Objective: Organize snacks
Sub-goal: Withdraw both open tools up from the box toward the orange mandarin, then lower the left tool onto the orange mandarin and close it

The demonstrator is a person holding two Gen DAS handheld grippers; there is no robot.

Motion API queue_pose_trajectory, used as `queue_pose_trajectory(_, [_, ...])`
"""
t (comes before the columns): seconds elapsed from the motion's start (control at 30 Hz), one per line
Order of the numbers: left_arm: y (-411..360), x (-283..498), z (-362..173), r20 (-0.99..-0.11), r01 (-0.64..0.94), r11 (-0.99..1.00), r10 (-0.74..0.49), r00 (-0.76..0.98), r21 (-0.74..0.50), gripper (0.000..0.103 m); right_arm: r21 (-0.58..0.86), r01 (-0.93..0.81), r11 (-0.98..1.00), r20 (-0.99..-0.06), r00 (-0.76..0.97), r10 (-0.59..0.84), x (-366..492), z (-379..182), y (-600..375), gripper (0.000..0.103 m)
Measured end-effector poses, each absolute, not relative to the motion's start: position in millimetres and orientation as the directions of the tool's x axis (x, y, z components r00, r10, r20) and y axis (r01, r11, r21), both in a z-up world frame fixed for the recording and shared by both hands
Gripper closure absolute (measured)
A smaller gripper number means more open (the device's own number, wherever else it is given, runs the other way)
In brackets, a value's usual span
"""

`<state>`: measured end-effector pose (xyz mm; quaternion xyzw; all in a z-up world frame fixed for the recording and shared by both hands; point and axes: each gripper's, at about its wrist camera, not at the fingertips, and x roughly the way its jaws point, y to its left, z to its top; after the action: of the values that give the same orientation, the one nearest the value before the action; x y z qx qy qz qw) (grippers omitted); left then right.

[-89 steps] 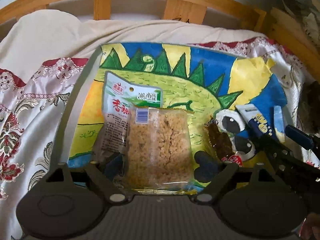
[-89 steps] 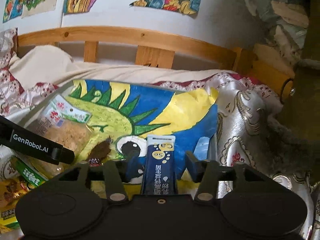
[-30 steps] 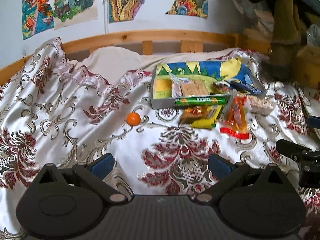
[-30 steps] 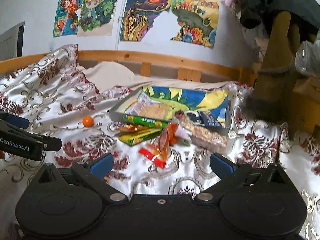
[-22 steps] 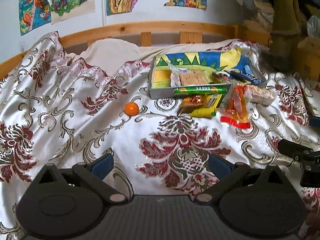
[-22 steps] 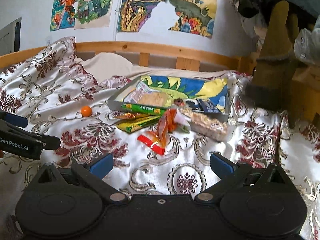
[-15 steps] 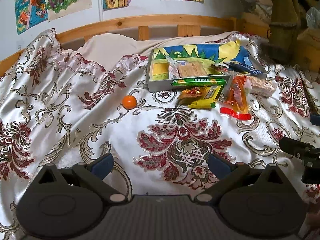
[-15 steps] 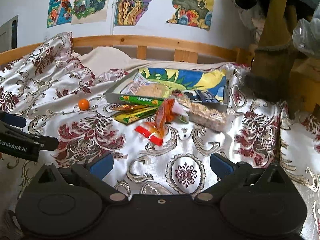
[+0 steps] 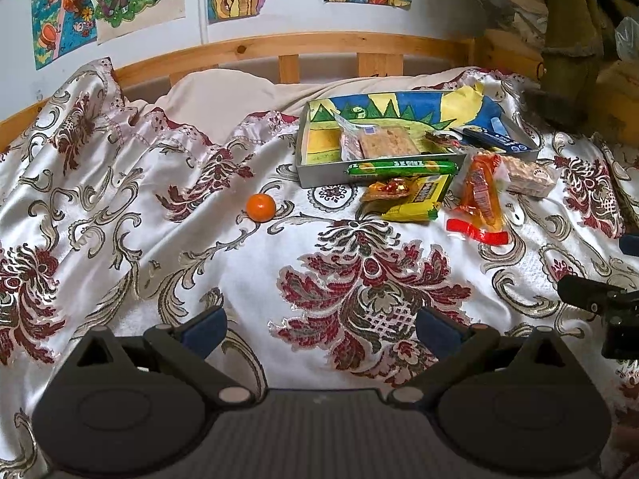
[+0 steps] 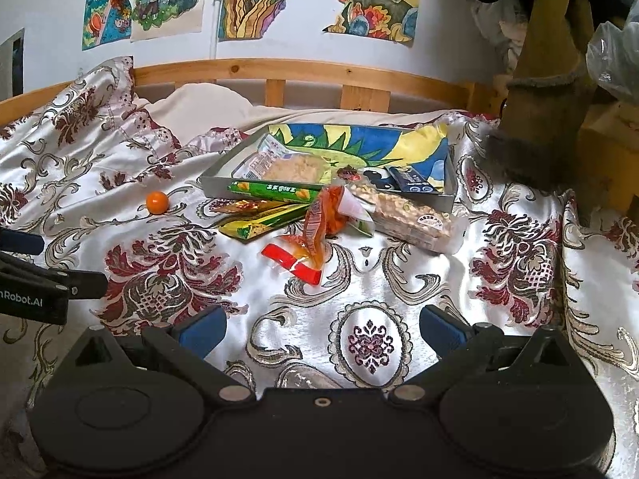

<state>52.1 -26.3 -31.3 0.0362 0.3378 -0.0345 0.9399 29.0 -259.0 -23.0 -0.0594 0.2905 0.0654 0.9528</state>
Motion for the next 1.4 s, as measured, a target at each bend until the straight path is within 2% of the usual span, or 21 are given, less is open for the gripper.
queue_pose_trajectory(0.33, [-18,68,-35,-0.634,0.081,0.997,-0.072,0.770,-0.014,0.000,-0.064,-0.148,0.987,-0.573,0.815,0.085,51,-26,-258,0.001])
queue_pose_trajectory(0.57, [-20,88,-30,-0.628,0.111,0.993,-0.055,0.776,0.050,0.000,-0.051,-0.158,0.986,-0.581,0.808,0.100,70,-33,-259,0.001])
queue_pose_trajectory(0.87, [5,138,-34,-0.654,0.126,0.991,-0.060,0.755,0.054,0.000,0.009,-0.221,0.975,-0.575,0.797,0.186,92,-36,-249,0.001])
queue_pose_trajectory(1.2, [23,194,-49,-0.702,0.151,0.987,-0.074,0.708,0.048,0.000,-0.039,-0.325,0.945,-0.533,0.807,0.256,115,-29,-218,0.001])
queue_pose_trajectory(1.4, [29,221,-54,-0.724,0.175,0.984,-0.142,0.675,-0.030,0.001,-0.140,-0.387,0.911,-0.490,0.827,0.276,135,-25,-196,0.001])
